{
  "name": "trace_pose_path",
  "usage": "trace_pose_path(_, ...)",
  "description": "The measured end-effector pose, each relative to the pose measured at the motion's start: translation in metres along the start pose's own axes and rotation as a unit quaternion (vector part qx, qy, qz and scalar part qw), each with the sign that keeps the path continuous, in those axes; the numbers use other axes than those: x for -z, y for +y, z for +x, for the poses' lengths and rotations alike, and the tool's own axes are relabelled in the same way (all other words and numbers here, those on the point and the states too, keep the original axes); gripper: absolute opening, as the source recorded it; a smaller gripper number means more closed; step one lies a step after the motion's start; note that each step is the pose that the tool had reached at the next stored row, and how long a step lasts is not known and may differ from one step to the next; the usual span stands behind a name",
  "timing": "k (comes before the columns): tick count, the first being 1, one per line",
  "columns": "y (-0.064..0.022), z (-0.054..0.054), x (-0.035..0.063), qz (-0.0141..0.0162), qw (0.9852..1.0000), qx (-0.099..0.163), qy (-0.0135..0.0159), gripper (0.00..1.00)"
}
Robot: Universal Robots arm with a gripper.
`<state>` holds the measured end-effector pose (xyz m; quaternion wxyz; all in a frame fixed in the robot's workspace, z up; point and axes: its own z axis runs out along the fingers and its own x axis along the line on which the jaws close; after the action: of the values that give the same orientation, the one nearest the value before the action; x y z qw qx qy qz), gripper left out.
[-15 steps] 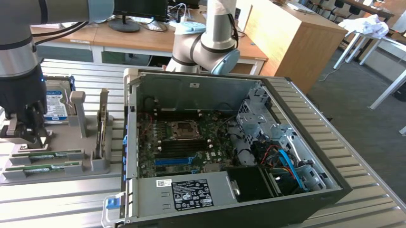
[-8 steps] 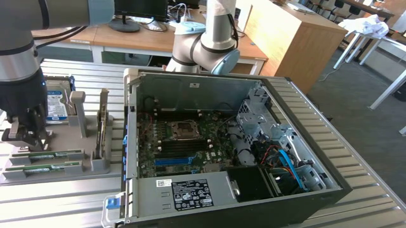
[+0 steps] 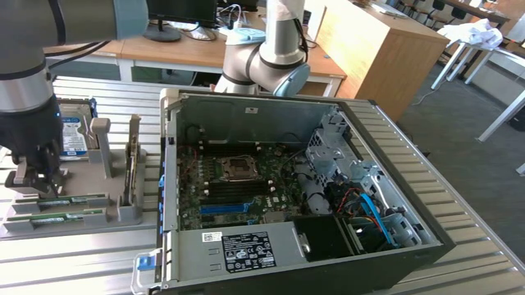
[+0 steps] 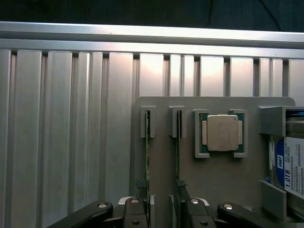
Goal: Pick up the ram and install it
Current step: 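Pick up the ram and move it above insertion slot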
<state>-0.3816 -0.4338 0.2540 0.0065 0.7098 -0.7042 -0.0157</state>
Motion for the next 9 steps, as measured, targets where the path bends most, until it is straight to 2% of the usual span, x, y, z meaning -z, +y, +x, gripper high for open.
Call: trace_pose_path(9, -0.0002, 0.0001, -0.0076, 0.0, 1.0, 0.0, 0.0, 0.36)
